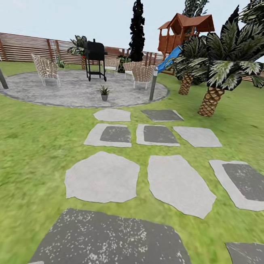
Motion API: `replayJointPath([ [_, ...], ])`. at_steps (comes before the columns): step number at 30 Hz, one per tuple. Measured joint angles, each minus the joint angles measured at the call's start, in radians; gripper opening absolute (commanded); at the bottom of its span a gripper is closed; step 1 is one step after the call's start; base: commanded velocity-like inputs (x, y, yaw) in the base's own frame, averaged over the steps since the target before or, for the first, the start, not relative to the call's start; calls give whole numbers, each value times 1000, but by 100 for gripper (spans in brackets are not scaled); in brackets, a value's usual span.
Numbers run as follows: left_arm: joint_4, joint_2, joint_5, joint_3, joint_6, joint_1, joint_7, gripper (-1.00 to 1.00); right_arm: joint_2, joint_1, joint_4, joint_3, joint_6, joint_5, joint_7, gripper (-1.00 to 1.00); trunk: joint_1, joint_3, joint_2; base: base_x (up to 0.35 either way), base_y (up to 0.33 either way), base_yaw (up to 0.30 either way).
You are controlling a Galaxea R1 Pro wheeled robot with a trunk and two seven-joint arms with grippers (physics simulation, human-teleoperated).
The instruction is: Pick up the pesticide atomizer in the garden and spray insectifuge to fully cover both potted plants in the garden.
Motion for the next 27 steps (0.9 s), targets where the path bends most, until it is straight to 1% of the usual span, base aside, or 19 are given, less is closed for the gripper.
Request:
replayJointPath([
  [27,0,0,0,0,0,0,0,-100,0,0,0,0,0,0,0,100,0,0,0,341,0,0],
])
